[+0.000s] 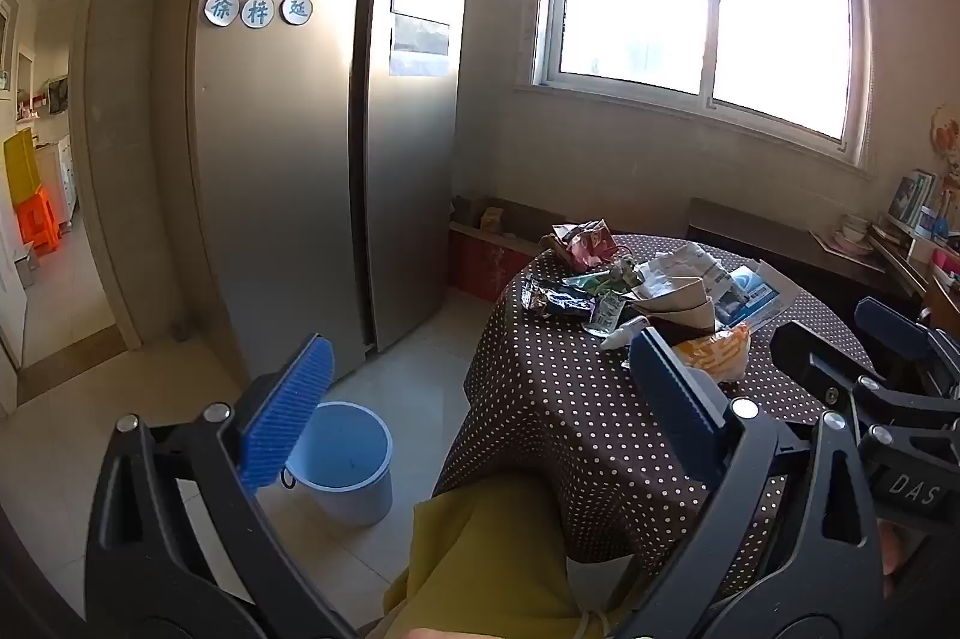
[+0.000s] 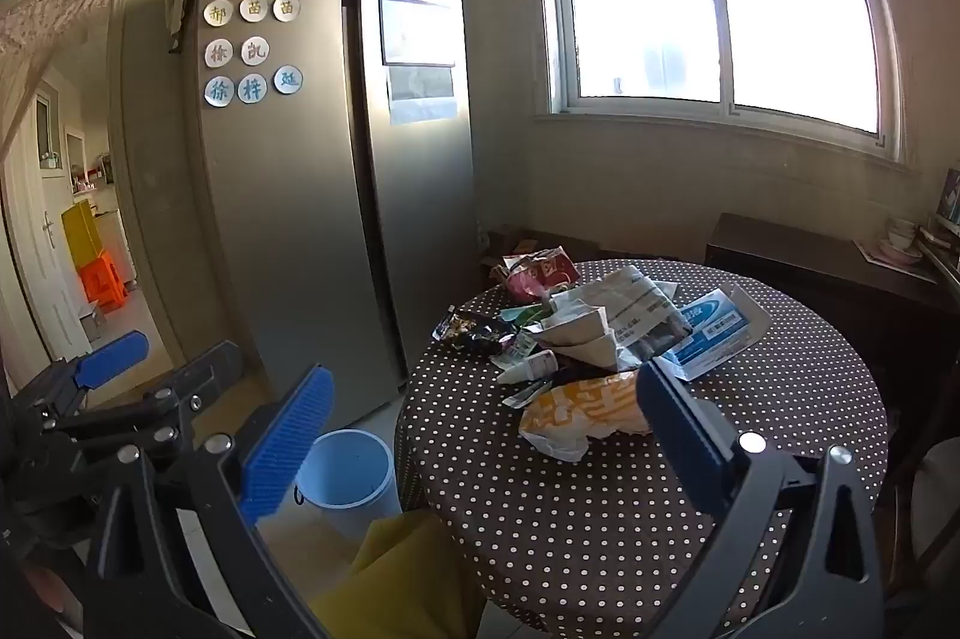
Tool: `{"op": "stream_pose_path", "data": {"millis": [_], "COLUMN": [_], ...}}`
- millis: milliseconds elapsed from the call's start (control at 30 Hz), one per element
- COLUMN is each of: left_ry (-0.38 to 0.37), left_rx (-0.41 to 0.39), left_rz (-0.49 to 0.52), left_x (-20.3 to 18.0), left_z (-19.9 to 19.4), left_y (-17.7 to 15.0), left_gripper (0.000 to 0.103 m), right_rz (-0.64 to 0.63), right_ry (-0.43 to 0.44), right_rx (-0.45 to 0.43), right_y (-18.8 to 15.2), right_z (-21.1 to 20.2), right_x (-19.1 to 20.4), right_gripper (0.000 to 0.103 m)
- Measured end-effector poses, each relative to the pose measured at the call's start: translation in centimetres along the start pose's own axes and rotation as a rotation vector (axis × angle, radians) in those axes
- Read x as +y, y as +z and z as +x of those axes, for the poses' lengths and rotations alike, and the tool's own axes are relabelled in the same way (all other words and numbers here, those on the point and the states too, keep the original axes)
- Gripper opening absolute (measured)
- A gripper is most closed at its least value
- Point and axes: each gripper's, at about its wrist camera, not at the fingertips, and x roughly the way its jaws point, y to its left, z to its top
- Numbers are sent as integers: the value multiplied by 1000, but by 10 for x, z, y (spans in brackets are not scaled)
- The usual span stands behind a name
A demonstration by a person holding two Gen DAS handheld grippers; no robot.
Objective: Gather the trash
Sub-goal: 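Move both tools toward the trash on the polka-dot table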
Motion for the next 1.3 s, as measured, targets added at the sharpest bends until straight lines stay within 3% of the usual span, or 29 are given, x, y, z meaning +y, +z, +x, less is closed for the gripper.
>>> {"op": "stream_pose_path", "data": {"millis": [467,667,933,1100,1300], "left_ry": [-1,-17,-54,-37,-76], "left_rx": [10,32,144,177,223], "left_rz": [1,8,-13,72,68], "left_x": [0,0,-6,-14,-21], "left_z": [-2,19,46,66,91], "left_y": [0,-6,-8,-11,-11], "left_gripper": [96,96,96,96,96], "right_rz": [11,30,64,98,140], "right_ry": [4,-8,-52,-76,-109], "right_rx": [15,47,98,139,192], "right_y": [-2,-5,-11,-16,-21], "right_z": [6,16,35,50,69], "right_x": [-1,-5,-15,-25,-37], "right_gripper": [99,99,99,99,99]}}
